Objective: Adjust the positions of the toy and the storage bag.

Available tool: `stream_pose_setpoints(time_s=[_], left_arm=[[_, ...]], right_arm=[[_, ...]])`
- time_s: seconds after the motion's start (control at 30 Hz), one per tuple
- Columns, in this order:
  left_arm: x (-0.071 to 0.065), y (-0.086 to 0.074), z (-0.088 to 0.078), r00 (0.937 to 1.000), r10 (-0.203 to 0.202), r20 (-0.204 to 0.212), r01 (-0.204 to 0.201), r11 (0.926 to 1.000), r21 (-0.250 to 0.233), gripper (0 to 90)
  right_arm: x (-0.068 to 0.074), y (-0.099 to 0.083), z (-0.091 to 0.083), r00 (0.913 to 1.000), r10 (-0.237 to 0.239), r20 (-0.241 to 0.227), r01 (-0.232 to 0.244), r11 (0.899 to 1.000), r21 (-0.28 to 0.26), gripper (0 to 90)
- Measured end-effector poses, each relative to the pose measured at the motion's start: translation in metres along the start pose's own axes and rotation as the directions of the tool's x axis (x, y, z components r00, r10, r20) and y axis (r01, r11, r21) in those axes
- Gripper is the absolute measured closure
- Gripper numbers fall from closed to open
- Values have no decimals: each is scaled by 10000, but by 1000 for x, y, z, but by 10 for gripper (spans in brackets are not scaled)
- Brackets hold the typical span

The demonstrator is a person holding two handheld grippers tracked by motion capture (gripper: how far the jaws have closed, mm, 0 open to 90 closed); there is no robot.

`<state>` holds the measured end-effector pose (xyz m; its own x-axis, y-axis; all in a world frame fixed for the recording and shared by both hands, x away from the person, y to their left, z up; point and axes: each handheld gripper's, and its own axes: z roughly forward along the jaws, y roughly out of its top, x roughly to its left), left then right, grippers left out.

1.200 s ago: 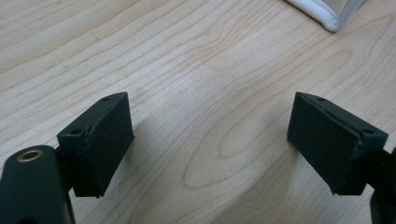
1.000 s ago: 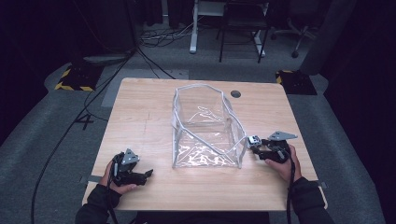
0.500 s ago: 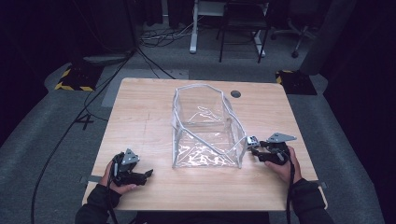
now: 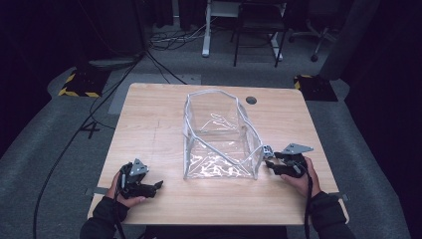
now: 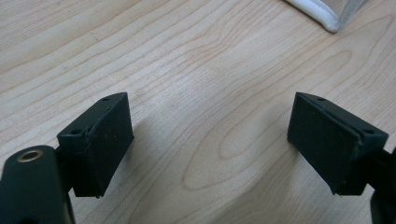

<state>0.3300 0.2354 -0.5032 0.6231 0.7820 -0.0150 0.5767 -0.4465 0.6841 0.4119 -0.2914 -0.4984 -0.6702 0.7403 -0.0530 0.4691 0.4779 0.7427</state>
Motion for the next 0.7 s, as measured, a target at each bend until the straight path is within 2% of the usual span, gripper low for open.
stream_pose_setpoints(time_s=[0.27,0.4,0.47,0.5,0.6,0.7], left_arm=[[0,0,0,10000,0,2,0,10000,5,144],[0,0,0,10000,-5,4,5,10000,6,144],[0,0,0,10000,-8,1,8,10000,4,144],[0,0,0,10000,-16,3,16,10000,-14,144],[0,0,0,10000,24,10,-24,10000,9,144],[0,0,0,10000,22,1,-22,10000,12,144]], right_arm=[[7,1,0,9993,-338,-177,337,9994,-39,451],[9,1,0,9993,-246,-284,246,9997,-14,447],[6,1,0,9987,-370,-363,369,9993,-18,429],[5,1,0,9991,-281,-327,281,9996,-4,390],[2,1,0,9992,-267,-309,268,9996,27,368],[-2,0,2,9996,-242,-137,241,9997,-93,315]])
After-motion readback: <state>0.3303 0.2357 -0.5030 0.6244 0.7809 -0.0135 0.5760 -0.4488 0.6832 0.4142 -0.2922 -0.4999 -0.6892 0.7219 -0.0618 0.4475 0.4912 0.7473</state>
